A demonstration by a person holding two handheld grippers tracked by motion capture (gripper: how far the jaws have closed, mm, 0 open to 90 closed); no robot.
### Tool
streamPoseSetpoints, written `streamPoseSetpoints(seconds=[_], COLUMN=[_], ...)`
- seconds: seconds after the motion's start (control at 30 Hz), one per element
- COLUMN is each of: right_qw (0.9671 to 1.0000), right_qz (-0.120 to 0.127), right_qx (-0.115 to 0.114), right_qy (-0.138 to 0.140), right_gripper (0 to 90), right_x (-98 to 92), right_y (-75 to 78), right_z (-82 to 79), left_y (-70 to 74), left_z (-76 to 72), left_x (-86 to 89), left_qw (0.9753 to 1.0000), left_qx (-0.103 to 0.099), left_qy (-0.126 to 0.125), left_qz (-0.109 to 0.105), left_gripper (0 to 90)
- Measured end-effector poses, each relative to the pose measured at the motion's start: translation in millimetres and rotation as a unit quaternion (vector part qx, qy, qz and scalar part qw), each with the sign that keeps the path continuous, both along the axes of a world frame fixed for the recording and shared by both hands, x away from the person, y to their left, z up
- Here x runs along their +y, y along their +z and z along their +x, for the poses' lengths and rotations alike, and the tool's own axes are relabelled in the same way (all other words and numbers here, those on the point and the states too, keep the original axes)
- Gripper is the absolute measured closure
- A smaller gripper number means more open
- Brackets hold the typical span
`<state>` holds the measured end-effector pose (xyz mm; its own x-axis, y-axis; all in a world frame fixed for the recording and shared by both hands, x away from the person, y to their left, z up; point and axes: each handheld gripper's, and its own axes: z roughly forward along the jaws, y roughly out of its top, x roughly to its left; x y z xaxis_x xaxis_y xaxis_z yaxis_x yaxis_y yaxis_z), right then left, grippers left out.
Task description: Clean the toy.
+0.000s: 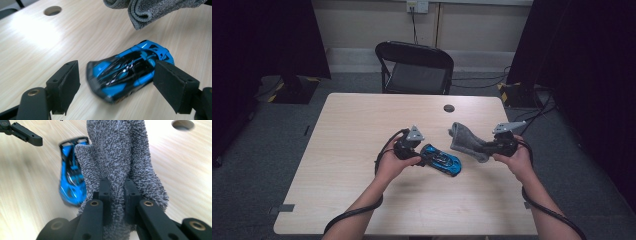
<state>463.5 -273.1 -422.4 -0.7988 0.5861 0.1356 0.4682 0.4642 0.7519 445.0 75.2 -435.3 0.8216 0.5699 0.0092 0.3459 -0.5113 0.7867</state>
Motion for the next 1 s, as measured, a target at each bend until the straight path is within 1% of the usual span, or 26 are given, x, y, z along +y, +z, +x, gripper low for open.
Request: streamPoseSetpoints(seconds=[0.07, 0.13, 0.23, 0.3, 0.33, 0.4, 0.5, 0.57, 0.6, 0.7, 0.8, 0.83, 0.87, 0.93, 0.97, 1.0], right_qw=[0.9999, 0.9995, 0.9983, 0.9972, 0.9962, 0.995, 0.9919, 0.9893, 0.9886, 0.9845, 0.9799, 0.9785, 0.9766, 0.9743, 0.9723, 0.9707], right_qz=[-0.006, -0.004, -0.002, 0.0, 0.001, -0.001, -0.002, -0.001, -0.002, -0.004, -0.011, -0.009, -0.008, -0.011, -0.009, -0.012], right_qx=[-0.004, -0.004, -0.007, -0.008, -0.008, -0.009, -0.009, -0.006, -0.005, 0.001, 0.006, 0.008, 0.008, 0.01, 0.013, 0.014], right_qy=[0.014, 0.031, 0.057, 0.074, 0.086, 0.099, 0.127, 0.146, 0.151, 0.176, 0.199, 0.206, 0.215, 0.225, 0.233, 0.24], right_gripper=[80.0, 80.0, 79.9, 79.8, 79.8, 79.8, 79.8, 79.7, 79.7, 79.7, 79.7, 79.7, 79.7, 79.6, 79.6, 79.5], right_x=[13.9, 29.7, 55.0, 71.8, 82.2, 96.7, 121.1, 137.9, 143.1, 161.9, 179.5, 185.2, 191.0, 202.6, 208.5, 214.0], right_y=[2.5, 3.5, 4.9, 6.1, 6.6, 7.4, 7.8, 5.7, 4.8, -1.0, -7.5, -9.5, -11.2, -14.8, -16.8, -18.7], right_z=[0.4, 1.2, 3.1, 4.2, 5.1, 6.0, 7.3, 7.9, 7.7, 6.0, 3.4, 2.5, 1.0, -1.4, -2.6, -3.8], left_y=[3.0, 7.0, 13.3, 18.6, 20.5, 25.6, 34.4, 39.6, 42.3, 47.0, 47.6, 47.6, 47.3, 46.4, 45.7, 44.9], left_z=[-4.1, -8.1, -14.0, -18.3, -19.5, -23.3, -29.8, -33.6, -35.8, -42.7, -49.7, -51.9, -54.0, -58.6, -60.8, -63.0], left_x=[12.1, 25.1, 44.3, 58.4, 63.0, 75.0, 93.8, 104.6, 110.5, 125.1, 132.9, 135.2, 137.2, 140.8, 142.5, 144.3], left_qw=[1.0, 0.9999, 0.9997, 0.9993, 0.9992, 0.9986, 0.9973, 0.9964, 0.9961, 0.9954, 0.995, 0.9948, 0.9946, 0.9944, 0.9945, 0.9946], left_qx=[-0.002, -0.005, -0.004, -0.011, -0.014, -0.022, -0.034, -0.038, -0.038, -0.039, -0.042, -0.044, -0.044, -0.041, -0.041, -0.042], left_qy=[0.007, 0.015, 0.025, 0.035, 0.037, 0.049, 0.064, 0.074, 0.078, 0.086, 0.091, 0.092, 0.094, 0.096, 0.095, 0.095], left_qz=[0.003, 0.001, -0.003, -0.002, -0.001, -0.007, -0.014, -0.018, -0.02, -0.016, -0.008, -0.007, -0.008, -0.014, -0.014, -0.009], left_gripper=[20.3, 20.3, 20.3, 20.2, 19.9, 19.8, 19.4, 18.3, 18.3, 18.1, 16.4, 16.3, 16.3, 16.1, 16.1, 16.1])
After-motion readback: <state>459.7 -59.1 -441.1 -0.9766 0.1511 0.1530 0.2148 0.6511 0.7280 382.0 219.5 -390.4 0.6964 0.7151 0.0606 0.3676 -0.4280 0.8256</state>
